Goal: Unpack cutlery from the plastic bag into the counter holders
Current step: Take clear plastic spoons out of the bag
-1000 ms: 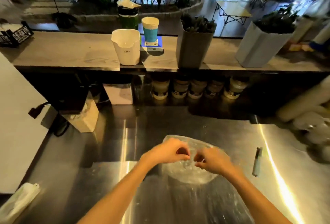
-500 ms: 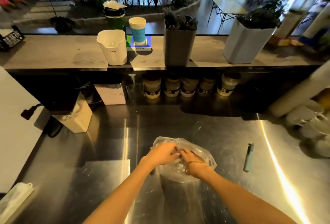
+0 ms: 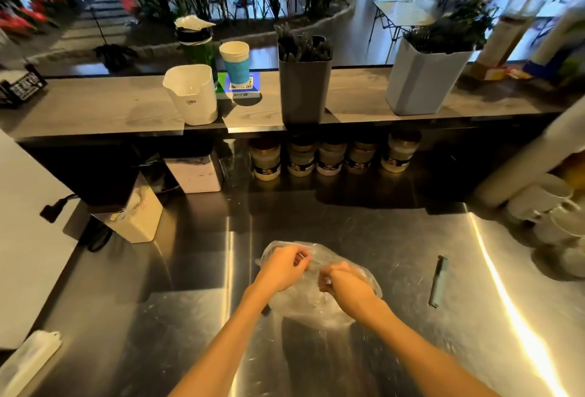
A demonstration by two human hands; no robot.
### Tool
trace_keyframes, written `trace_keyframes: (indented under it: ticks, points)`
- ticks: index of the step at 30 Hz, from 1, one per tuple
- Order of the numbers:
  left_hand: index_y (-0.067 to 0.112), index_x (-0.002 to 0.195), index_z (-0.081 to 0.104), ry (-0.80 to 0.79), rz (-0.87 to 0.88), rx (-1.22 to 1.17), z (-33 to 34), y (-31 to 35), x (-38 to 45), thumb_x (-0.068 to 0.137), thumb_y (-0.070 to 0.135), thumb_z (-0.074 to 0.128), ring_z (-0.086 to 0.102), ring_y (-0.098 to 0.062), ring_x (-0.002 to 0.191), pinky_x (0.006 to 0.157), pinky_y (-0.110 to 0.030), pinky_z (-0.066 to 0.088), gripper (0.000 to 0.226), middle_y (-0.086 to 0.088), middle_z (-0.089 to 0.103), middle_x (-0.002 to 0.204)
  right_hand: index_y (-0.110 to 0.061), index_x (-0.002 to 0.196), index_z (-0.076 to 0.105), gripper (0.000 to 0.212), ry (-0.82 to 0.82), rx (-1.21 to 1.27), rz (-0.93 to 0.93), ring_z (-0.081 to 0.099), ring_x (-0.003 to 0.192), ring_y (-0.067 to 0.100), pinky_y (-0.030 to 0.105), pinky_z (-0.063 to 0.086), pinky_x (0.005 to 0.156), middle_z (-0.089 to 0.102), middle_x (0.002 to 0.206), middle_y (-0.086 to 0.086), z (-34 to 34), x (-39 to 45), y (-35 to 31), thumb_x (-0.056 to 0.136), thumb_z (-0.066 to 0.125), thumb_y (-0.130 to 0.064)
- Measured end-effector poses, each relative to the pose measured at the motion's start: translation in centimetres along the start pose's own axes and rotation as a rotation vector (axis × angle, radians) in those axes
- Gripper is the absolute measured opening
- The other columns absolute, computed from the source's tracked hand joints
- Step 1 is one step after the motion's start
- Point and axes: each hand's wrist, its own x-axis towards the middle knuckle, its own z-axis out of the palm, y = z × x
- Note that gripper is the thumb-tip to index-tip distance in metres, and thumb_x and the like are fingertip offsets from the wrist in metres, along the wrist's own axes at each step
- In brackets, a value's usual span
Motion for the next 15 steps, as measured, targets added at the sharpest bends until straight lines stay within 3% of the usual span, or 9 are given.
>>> trace_keyframes:
  ticks: [2, 4, 8, 11, 15]
  points:
    - [0.020, 0.110, 0.069, 0.053, -0.010, -0.021, 0.0, 0.3, -0.4, 0.100, 0.029, 0.057, 0.062, -0.004, 0.087, 0.084, -0.021, 0.051, 0.018, 0.008, 0.071, 0.096, -0.022, 0.102, 0.074, 0.011, 0.151, 0.044, -0.086, 0.067, 0.091, 0.017, 0.028, 0.055, 0.089, 0.073, 0.104, -0.003, -0.8, -1.9, -0.1, 0.095, 0.065, -0.019]
    - [0.020, 0.112, 0.068, 0.101, -0.019, -0.053, -0.1, 0.4, -0.6, 0.100, 0.030, 0.057, 0.061, -0.003, 0.087, 0.085, -0.021, 0.050, 0.018, 0.011, 0.068, 0.094, -0.021, 0.098, 0.074, 0.009, 0.238, 0.092, -0.107, 0.069, 0.091, 0.014, 0.025, 0.055, 0.083, 0.075, 0.100, -0.003, -0.9, -3.5, 0.0, 0.094, 0.066, -0.019]
    - [0.018, 0.111, 0.071, 0.106, 0.019, -0.117, -0.4, 0.5, -1.2, 0.100, 0.021, 0.058, 0.065, -0.002, 0.089, 0.091, -0.025, 0.053, 0.017, 0.010, 0.072, 0.100, -0.020, 0.090, 0.074, 0.002, 0.343, 0.237, -0.101, 0.056, 0.067, -0.001, 0.008, 0.040, 0.064, 0.066, 0.080, -0.012, -2.7, -5.2, 0.1, 0.091, 0.073, -0.022]
    - [0.023, 0.116, 0.071, 0.068, 0.092, -0.118, -0.3, 0.3, -1.9, 0.098, 0.017, 0.061, 0.066, 0.000, 0.099, 0.095, -0.025, 0.054, 0.021, 0.013, 0.072, 0.108, -0.024, 0.082, 0.074, 0.007, 0.389, 0.464, -0.094, 0.064, 0.061, 0.003, 0.014, 0.052, 0.064, 0.069, 0.073, -0.010, -4.5, -6.5, 0.6, 0.085, 0.081, -0.022]
    - [0.025, 0.120, 0.070, 0.041, 0.205, -0.090, -0.4, 1.5, -2.9, 0.095, 0.024, 0.067, 0.064, 0.001, 0.103, 0.089, -0.012, 0.050, 0.026, 0.014, 0.070, 0.113, -0.024, 0.082, 0.076, 0.008, 0.370, 0.697, -0.107, 0.070, 0.061, 0.008, 0.021, 0.058, 0.064, 0.073, 0.070, -0.005, -6.2, -7.7, 0.8, 0.084, 0.082, -0.020]
